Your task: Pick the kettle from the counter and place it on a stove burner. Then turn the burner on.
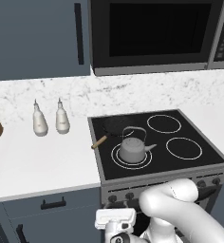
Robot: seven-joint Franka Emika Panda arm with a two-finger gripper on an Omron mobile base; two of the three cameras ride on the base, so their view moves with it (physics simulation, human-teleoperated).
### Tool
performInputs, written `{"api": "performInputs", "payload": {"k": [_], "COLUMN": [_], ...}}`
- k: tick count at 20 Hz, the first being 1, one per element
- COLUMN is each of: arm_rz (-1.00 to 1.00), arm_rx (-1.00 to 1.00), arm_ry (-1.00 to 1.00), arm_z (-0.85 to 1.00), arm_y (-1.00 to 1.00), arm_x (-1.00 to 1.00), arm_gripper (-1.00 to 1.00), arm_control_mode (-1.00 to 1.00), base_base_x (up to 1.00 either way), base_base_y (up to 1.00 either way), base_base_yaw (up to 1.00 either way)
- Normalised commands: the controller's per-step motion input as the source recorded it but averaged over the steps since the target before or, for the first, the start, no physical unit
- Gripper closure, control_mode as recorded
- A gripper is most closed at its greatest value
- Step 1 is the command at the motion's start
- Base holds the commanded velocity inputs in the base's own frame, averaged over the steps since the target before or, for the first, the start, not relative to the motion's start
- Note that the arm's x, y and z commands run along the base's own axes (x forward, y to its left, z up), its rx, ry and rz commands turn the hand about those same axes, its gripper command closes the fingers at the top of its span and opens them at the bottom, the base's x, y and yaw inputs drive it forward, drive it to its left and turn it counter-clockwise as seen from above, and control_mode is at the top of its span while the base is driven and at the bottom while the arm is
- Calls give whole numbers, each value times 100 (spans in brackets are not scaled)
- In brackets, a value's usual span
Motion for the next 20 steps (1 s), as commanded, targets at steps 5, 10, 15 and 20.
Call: {"api": "performInputs", "payload": {"k": [5,10,15,20], "arm_rz": [17,13,7,7], "arm_rx": [0,0,0,0], "arm_ry": [2,0,0,0], "arm_z": [-19,-7,0,0], "arm_y": [0,-10,-42,-50], "arm_x": [2,3,0,0], "arm_gripper": [-100,-100,-100,-100], "arm_control_mode": [-100,-100,-100,-100], "base_base_x": [0,0,0,0], "base_base_y": [0,0,0,0], "base_base_yaw": [0,0,0,0]}}
